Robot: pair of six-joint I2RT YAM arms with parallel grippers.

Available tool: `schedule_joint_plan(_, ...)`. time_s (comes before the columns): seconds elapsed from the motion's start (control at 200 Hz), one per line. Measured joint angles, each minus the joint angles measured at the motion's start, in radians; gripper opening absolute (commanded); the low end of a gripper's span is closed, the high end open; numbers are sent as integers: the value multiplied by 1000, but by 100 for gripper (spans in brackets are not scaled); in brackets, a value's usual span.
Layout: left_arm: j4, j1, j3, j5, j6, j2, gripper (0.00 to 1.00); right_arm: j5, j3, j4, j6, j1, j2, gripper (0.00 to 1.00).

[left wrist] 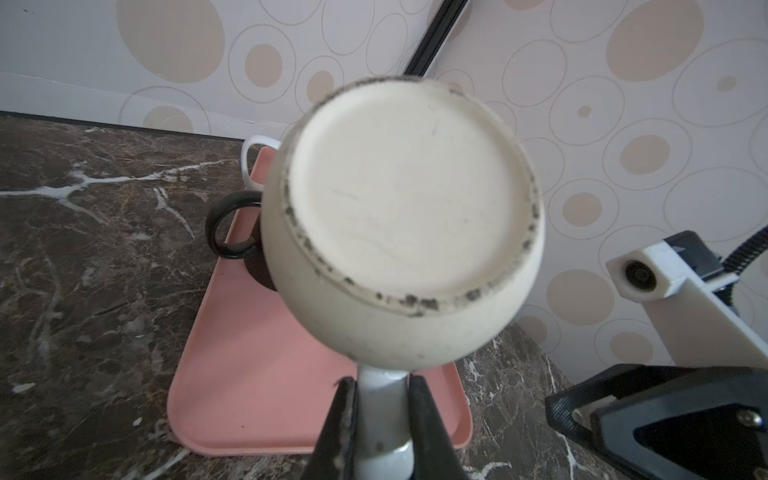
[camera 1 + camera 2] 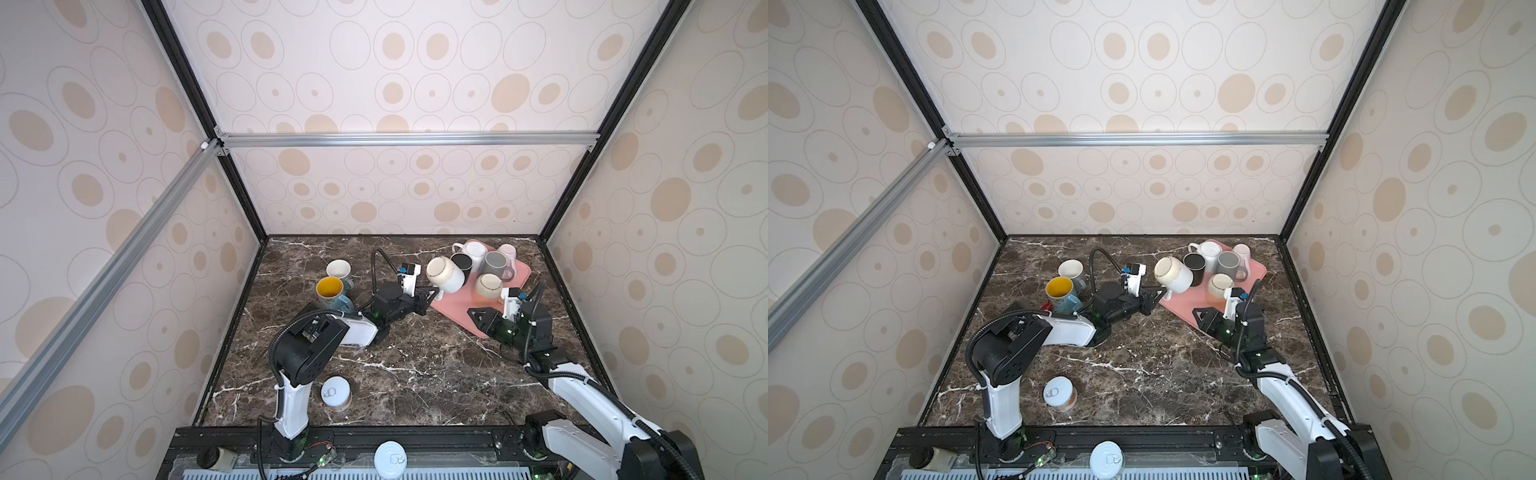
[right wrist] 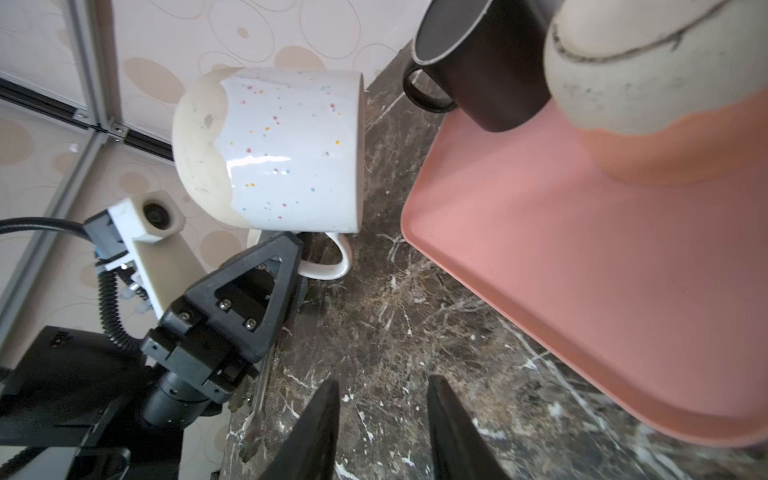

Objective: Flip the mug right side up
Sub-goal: 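Raise the cream speckled mug high with the left gripper while the right gripper approaches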

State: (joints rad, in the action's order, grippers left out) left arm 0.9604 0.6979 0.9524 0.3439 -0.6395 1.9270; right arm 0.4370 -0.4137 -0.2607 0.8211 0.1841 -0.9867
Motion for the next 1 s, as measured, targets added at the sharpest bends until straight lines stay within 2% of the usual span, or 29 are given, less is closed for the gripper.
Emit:
schedule_joint_plan(0.155,76,-13,-18,28,-85,-35,0,58,-1,-153,48,6,-51,41)
schedule_joint_plan(0.46,193,-60,-81,84,-176,-172,0,94,-19,-357,103,64,-131,43)
schedule_joint_plan(0.795,378,-74,-24,146,-339,-126,0,129,-58,-603,204,90,-217,46)
schedule_joint_plan(1.0,419,-74,-13,179,-382,-123,0,144,-114,-697,211,148,-237,48)
